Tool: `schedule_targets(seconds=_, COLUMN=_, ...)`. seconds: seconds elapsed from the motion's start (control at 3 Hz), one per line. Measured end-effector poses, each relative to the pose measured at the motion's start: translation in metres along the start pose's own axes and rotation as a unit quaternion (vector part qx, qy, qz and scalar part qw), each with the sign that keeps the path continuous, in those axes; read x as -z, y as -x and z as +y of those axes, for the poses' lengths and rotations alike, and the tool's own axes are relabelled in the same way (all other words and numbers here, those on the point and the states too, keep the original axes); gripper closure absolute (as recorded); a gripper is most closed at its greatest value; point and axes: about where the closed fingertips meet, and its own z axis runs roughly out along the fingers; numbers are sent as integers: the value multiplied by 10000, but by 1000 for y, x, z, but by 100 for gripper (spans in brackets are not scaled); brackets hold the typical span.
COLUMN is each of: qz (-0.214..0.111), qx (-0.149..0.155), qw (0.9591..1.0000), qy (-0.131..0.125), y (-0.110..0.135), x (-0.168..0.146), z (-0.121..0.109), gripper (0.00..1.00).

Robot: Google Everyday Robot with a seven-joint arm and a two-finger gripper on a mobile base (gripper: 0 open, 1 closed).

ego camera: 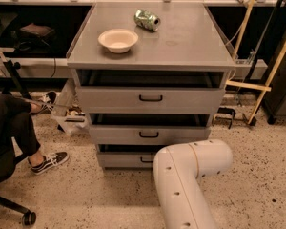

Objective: Open bottom drawer

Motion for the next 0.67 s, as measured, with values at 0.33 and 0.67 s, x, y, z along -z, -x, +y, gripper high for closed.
schedule_targets(seconds=0.33, qz=2, qx=-61, qw=10000, qy=51, y=-2, x=0, z=3, gripper=65)
schedule_targets(seconds=0.67, qz=-4, qx=-84, qw=9999, qy=59, y=-3, x=2, z=4, gripper=88)
